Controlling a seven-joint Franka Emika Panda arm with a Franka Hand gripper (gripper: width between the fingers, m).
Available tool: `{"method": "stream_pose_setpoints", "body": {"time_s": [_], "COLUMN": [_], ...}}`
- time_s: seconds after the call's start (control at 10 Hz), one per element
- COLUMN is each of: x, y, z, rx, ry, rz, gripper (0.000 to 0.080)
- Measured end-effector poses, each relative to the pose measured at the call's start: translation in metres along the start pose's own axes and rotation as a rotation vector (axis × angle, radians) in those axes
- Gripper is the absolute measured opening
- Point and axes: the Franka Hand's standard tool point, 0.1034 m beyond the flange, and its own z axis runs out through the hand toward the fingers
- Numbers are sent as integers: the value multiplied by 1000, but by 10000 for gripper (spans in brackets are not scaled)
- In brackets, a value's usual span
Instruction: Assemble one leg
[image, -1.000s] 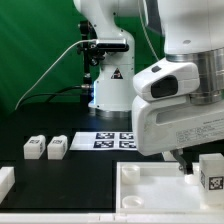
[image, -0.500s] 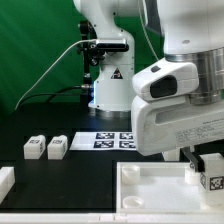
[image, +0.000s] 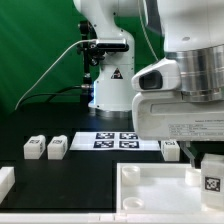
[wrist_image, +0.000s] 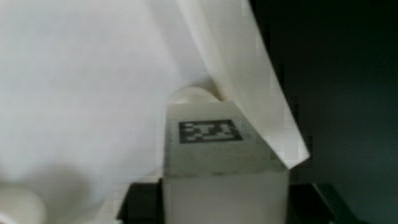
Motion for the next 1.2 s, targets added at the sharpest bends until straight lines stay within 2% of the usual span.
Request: {"method": "stream_pose_setpoints", "body": {"time_s": [0.2, 0.5, 0.6, 0.7, 0.9, 1.0, 1.1, 1.2], "x": [1, -1, 0, 0, -3, -3, -3, -5], "y": [1, 0, 0, 4, 3, 6, 7, 5], "z": [1, 2, 2, 2, 4, 6, 7, 6], "rx": [19, 18, 41, 65, 61, 48, 25, -4], "ry": [-12, -17, -24, -26, -28, -22, -15, -13], "rz": [326, 585, 724, 797, 735, 582, 348, 174], "gripper": [297, 297, 297, 297, 297, 459, 579, 579]}}
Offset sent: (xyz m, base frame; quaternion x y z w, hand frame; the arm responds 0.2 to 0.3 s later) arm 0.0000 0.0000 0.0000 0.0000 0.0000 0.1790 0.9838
